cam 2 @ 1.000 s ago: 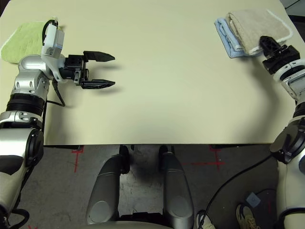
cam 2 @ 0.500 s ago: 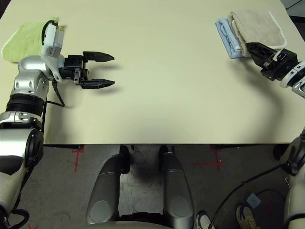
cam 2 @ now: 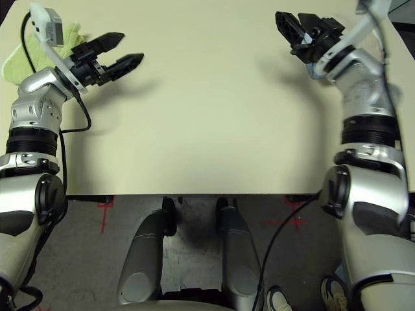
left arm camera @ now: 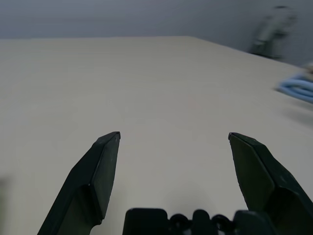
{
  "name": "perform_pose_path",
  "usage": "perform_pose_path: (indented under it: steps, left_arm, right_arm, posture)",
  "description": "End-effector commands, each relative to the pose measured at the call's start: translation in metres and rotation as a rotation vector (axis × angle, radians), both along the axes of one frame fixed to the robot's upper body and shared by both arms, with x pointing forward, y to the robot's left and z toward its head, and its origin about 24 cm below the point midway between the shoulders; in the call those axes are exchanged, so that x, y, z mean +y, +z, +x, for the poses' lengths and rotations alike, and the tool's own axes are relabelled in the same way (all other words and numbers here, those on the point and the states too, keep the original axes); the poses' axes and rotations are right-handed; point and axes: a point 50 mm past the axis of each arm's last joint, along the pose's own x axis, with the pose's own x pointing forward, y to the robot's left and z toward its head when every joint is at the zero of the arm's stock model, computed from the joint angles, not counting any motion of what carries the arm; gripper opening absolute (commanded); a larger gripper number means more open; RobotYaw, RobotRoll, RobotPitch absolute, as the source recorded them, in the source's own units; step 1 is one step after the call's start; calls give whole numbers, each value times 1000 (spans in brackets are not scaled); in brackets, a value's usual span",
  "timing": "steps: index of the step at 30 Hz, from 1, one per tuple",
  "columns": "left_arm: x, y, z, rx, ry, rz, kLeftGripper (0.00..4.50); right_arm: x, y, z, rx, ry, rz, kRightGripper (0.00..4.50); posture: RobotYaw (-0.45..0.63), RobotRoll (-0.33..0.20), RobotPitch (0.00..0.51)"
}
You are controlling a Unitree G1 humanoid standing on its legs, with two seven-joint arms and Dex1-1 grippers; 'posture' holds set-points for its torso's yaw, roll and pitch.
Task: Fold the towel and set it aside.
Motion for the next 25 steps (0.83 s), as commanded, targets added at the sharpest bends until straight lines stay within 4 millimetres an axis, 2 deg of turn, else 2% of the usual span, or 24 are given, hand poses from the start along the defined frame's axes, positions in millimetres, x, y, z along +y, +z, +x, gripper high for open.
perform_pose_path:
  steps: [1,5,7,10,16,20,25]
  left_arm:
    - [17,-4,5,-22,223,-76,4500]
    - [23,-9,10,-40,394,-35,4500]
    - [26,-8,12,-51,476,-13,4500]
    - [26,-7,13,-84,539,19,4500]
    - [28,-7,11,-110,556,39,4500]
    - [35,-10,9,-114,559,63,4500]
    - [32,-15,9,-110,542,75,4500]
  right_arm:
    - [-1,0,3,-58,-144,6,4480]
    - [5,-10,8,-26,-216,-14,4480]
    - [0,-15,8,-4,-242,-12,4480]
    - [-18,-26,6,53,-289,-2,4480]
    - [-38,-41,0,124,-298,31,4480]
    - [-36,-42,1,128,-273,35,4480]
    - [-31,-42,2,133,-241,19,4480]
  posture:
    - [42,0,349]
    - [51,0,356]
    - [44,0,346]
    - [21,0,337]
    - [-19,0,325]
    - [-40,0,325]
    - [-42,0,318]
